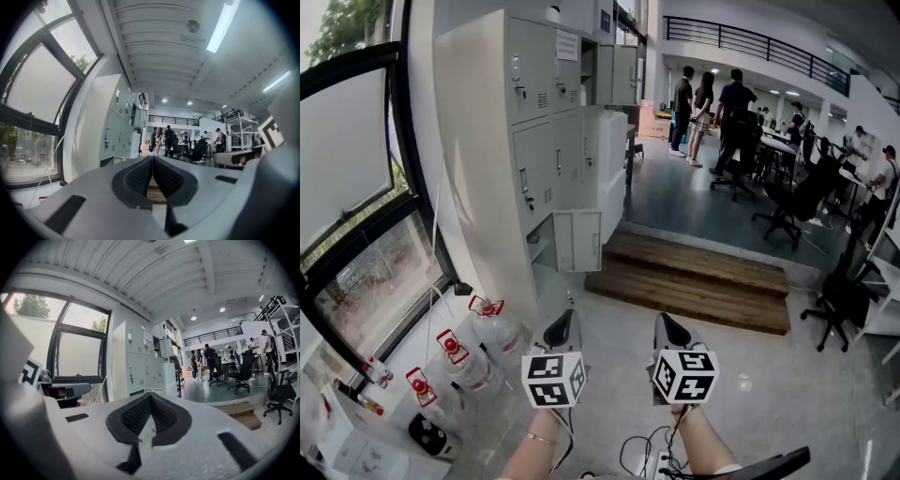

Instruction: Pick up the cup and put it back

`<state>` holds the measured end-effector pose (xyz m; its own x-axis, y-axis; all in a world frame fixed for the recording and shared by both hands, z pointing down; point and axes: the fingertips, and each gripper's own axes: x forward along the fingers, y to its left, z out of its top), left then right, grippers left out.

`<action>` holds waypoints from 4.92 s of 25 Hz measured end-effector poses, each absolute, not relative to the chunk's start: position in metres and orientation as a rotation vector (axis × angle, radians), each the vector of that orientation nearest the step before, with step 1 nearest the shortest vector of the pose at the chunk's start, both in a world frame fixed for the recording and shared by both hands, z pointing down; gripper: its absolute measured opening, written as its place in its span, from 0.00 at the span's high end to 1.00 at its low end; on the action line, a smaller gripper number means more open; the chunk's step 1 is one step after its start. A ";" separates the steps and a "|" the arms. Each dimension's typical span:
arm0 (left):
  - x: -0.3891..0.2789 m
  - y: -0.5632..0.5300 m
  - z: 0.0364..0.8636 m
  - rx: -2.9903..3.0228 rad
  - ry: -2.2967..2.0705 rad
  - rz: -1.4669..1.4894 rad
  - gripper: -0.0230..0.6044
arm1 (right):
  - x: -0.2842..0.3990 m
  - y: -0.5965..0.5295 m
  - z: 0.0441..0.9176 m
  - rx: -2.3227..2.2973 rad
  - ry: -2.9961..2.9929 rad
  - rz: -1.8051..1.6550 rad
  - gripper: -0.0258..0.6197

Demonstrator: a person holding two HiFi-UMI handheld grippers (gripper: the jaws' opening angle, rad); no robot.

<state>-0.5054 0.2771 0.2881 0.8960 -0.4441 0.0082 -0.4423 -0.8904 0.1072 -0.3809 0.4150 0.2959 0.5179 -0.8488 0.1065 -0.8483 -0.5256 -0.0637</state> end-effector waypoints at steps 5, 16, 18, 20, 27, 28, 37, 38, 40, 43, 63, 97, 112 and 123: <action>-0.502 0.267 0.286 2.961 -0.695 -0.029 0.95 | -0.377 0.407 0.295 -2.741 1.527 -0.185 0.97; -0.501 0.237 0.293 2.970 -0.682 -0.013 0.95 | -0.367 0.382 0.297 -2.700 1.502 -0.213 0.97; -0.501 0.230 0.296 2.973 -0.682 -0.006 0.95 | -0.366 0.379 0.301 -2.705 1.483 -0.228 0.97; -0.499 0.224 0.298 2.970 -0.681 -0.001 0.95 | -0.365 0.376 0.306 -2.707 1.472 -0.244 0.97; -0.476 0.212 0.310 2.960 -0.655 0.035 0.95 | -0.351 0.368 0.319 -2.727 1.447 -0.284 0.97; -0.471 0.210 0.312 2.961 -0.649 0.041 0.95 | -0.346 0.367 0.320 -2.729 1.441 -0.286 0.97; -0.395 0.174 0.313 2.970 -0.642 0.045 0.95 | -0.270 0.334 0.320 -2.725 1.426 -0.275 0.97; -0.382 0.169 0.311 2.972 -0.644 0.040 0.95 | -0.258 0.329 0.319 -2.723 1.428 -0.272 0.97; -0.356 0.159 0.307 2.976 -0.644 0.034 0.95 | -0.232 0.319 0.315 -2.721 1.430 -0.265 0.97; -0.316 0.145 0.300 2.983 -0.648 0.029 0.95 | -0.191 0.299 0.307 -2.717 1.450 -0.256 0.97; -0.136 0.053 0.312 2.941 -0.781 0.079 0.95 | 0.004 0.200 0.322 -2.664 1.589 -0.313 0.97; 0.166 -0.275 0.309 2.867 -1.033 0.055 0.95 | 0.324 -0.152 0.326 -2.517 1.801 -0.305 0.97; 0.200 -0.365 0.320 2.620 -1.484 0.075 0.95 | 0.385 -0.313 0.324 -2.196 2.235 -0.336 0.97; 0.189 -0.382 0.303 2.455 -1.786 0.027 0.95 | 0.383 -0.375 0.314 -1.951 2.475 -0.306 0.97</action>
<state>0.1887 -0.3825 0.3031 0.3094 -0.9479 0.0762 -0.9497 -0.3041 0.0743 0.3828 -0.3746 0.3144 -0.2403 -0.9608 0.1384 -0.9656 0.2220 -0.1357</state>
